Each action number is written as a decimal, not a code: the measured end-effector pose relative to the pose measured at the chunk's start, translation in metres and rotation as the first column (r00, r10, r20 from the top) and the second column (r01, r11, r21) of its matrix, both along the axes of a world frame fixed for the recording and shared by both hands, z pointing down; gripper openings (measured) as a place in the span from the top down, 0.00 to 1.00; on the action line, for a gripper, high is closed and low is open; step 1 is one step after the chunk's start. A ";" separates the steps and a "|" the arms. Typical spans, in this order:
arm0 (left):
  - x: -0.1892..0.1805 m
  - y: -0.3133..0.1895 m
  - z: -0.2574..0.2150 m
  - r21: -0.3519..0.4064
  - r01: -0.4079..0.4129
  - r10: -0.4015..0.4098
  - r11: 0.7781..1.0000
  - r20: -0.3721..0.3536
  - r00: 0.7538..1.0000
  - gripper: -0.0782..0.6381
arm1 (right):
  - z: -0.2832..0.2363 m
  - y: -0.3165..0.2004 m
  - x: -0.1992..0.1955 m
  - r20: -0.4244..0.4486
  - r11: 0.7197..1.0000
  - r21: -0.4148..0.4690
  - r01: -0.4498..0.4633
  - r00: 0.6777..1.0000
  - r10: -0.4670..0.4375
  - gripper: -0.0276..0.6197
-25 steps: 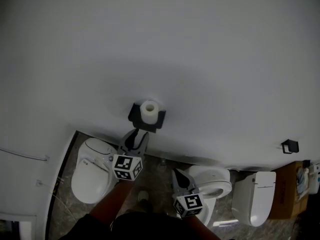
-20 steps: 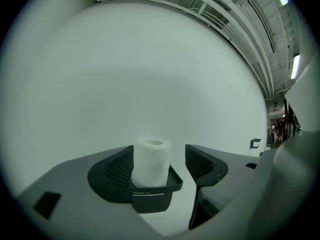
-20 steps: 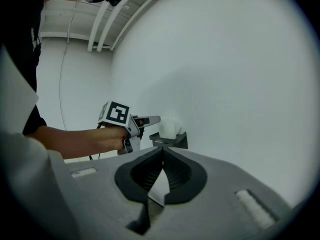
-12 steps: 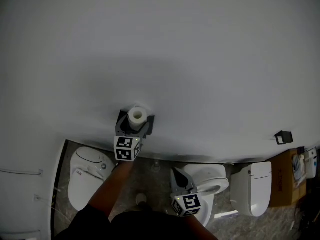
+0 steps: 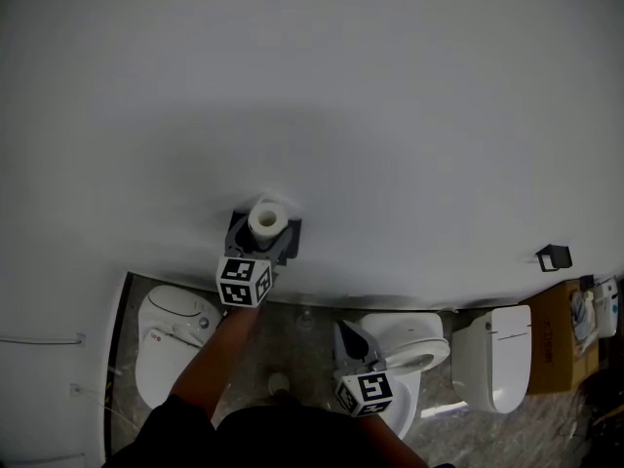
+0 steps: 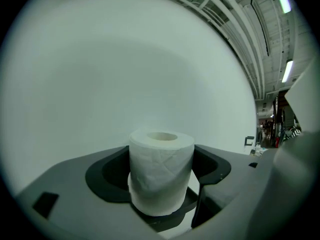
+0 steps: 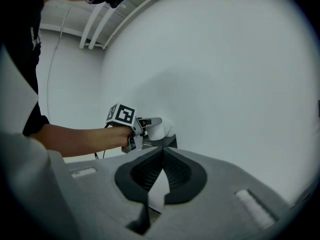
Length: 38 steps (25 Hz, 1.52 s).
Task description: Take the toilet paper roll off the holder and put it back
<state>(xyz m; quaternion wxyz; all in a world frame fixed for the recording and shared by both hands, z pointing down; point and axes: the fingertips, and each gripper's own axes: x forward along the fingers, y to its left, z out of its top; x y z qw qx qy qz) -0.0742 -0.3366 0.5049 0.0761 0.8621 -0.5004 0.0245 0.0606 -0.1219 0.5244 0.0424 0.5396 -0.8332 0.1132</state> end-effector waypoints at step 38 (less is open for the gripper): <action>-0.105 0.236 -0.050 0.086 0.241 -0.244 0.967 0.016 0.970 0.37 | -0.027 -0.013 -0.006 -0.090 0.990 0.117 0.073 0.994 -0.063 0.96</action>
